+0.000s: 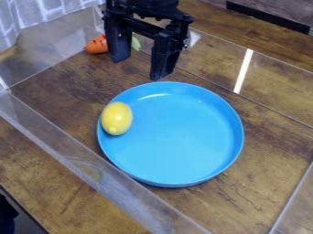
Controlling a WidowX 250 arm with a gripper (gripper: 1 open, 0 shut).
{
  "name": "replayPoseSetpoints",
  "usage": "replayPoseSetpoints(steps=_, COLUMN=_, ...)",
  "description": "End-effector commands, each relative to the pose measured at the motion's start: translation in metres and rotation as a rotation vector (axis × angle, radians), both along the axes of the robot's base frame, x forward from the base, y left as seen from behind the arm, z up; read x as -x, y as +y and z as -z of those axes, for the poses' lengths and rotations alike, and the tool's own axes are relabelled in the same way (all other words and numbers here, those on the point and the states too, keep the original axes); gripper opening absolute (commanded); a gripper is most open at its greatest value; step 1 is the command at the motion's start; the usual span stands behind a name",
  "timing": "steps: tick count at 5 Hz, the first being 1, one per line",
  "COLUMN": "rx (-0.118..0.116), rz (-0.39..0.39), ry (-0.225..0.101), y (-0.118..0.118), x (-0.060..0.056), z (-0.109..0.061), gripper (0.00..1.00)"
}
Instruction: Remove the lemon from the blue tray and put it on the table
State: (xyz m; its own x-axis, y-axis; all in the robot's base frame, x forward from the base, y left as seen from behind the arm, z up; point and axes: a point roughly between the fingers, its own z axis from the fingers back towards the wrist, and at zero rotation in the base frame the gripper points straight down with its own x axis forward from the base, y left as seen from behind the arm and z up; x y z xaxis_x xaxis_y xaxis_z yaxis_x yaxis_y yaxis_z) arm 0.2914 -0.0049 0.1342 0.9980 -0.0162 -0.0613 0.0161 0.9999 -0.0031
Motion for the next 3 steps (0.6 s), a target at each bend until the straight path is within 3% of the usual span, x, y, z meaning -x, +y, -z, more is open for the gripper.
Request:
replayPoseSetpoints(steps=1, rx=0.002, rz=-0.017, ry=0.015, y=0.007, x=0.002, z=0.009, gripper=1.00)
replayPoseSetpoints(steps=3, rx=-0.003, rz=0.078, ry=0.037, y=0.011, x=0.019, z=0.040, gripper=1.00)
